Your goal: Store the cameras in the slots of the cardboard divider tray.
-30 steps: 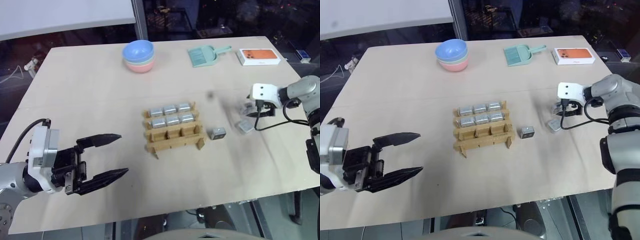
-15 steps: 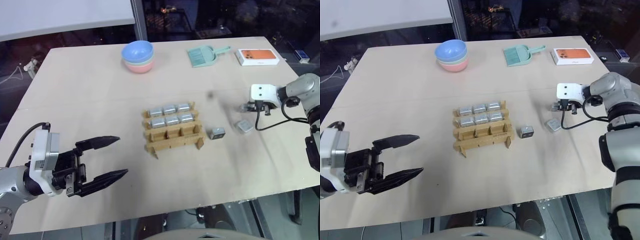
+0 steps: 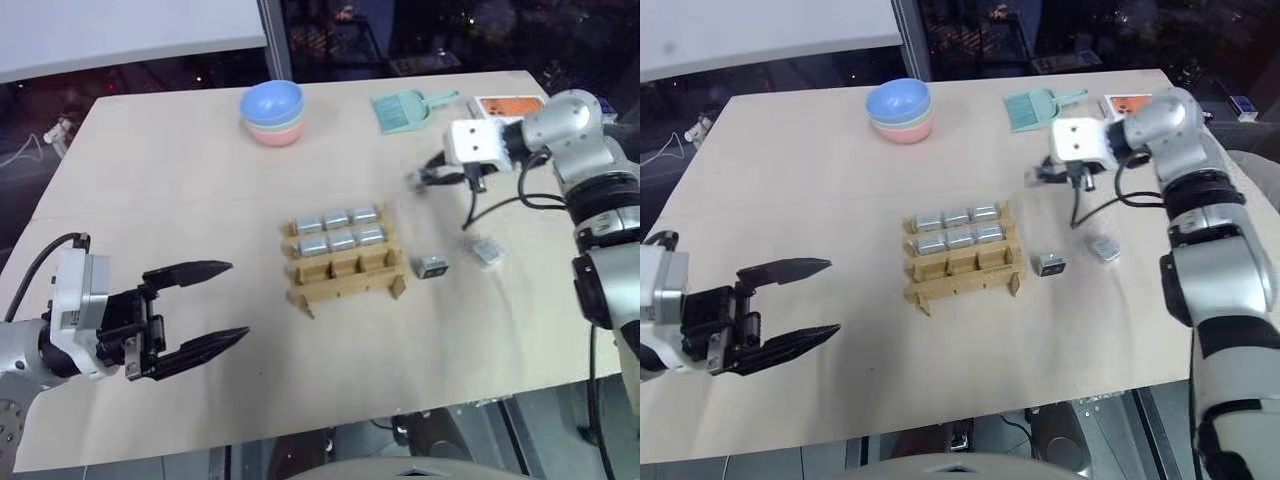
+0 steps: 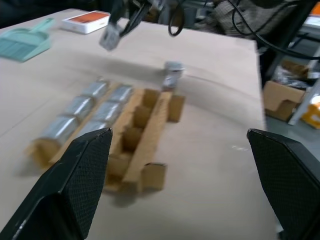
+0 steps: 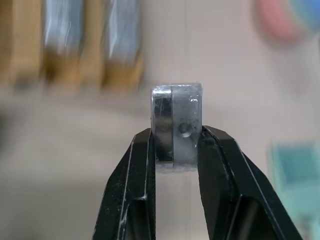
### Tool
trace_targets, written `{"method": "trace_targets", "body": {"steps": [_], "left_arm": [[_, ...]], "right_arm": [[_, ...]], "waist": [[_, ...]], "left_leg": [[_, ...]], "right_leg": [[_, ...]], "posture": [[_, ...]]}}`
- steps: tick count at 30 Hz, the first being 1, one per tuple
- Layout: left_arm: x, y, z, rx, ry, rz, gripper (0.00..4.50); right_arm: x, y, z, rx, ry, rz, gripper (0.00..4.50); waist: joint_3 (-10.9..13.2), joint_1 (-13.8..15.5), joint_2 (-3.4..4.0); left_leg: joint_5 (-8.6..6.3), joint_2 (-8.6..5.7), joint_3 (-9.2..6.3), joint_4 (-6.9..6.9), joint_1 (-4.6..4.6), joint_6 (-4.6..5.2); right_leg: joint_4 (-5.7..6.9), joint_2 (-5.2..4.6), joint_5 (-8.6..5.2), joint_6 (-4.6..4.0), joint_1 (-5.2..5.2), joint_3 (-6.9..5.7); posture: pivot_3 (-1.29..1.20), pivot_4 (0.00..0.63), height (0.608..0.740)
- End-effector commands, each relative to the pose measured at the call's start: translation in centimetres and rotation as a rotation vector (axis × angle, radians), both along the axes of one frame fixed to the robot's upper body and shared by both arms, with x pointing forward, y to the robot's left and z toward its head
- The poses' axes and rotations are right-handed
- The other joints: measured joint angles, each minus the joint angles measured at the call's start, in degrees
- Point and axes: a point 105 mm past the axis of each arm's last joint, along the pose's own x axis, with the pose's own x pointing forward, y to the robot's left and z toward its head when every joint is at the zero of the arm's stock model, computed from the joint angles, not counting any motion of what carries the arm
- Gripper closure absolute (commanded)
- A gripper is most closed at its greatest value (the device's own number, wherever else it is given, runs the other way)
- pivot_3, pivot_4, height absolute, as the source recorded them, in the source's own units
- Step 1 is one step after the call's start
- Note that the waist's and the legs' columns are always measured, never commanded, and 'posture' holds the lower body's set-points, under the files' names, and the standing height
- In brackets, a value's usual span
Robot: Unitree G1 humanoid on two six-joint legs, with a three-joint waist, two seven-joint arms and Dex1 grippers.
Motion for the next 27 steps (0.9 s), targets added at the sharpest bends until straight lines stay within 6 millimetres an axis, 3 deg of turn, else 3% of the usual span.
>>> {"method": "trace_targets", "body": {"steps": [1,4,10,15,21,27], "left_arm": [[0.4,0.4,0.3,0.023,-0.043,-0.001,0.00],[0.8,0.7,0.3,0.021,-0.055,0.007,0.00],[0.9,1.1,0.0,0.029,-0.050,0.008,0.00],[1.1,1.3,0.0,0.031,-0.051,0.008,0.00],[1.4,1.1,-0.1,0.027,-0.055,0.000,0.00],[1.3,1.1,-0.1,0.019,-0.057,0.004,0.00]], "right_arm": [[-2.1,3.5,1.8,0.106,0.050,0.056,3.86],[-4.8,5.9,1.1,0.136,0.201,0.095,3.86],[-8.6,7.7,-1.4,-0.007,0.439,0.048,3.86],[-9.3,9.4,-2.6,-0.116,0.440,0.006,3.86],[-10.2,12.9,-2.7,-0.150,0.421,0.025,3.86],[-10.2,14.1,-2.6,-0.145,0.412,0.019,3.86]], "waist": [[0.00,0.49,0.00],[0.01,0.82,0.01],[0.01,1.05,0.02],[0.01,0.79,0.02],[0.01,0.49,0.01],[0.00,0.79,0.00]], "left_leg": [[0.00,0.01,-0.02,0.00,-0.03,-0.01],[0.03,0.03,-0.07,0.00,-0.11,-0.07],[0.02,-0.01,-0.24,0.05,-0.33,-0.05],[0.02,-0.05,-0.33,0.06,-0.33,-0.06],[0.04,-0.15,-0.39,0.05,-0.35,-0.08],[0.16,-0.18,-0.68,0.06,-0.62,-0.29]], "right_leg": [[-0.03,-0.01,0.00,0.00,-0.01,-0.03],[-0.06,-0.04,0.00,0.00,-0.04,-0.12],[-0.19,-0.12,0.00,-0.01,-0.11,-0.35],[-0.16,-0.10,0.00,-0.02,-0.12,-0.45],[-0.15,-0.05,0.02,-0.03,-0.15,-0.49],[-0.23,-0.20,0.02,-0.04,-0.18,-0.76]], "posture": [[0.00,0.150,0.740],[0.00,0.150,0.740],[0.00,0.150,0.740],[0.00,0.150,0.740],[0.00,0.150,0.740],[0.00,0.150,0.740]]}}
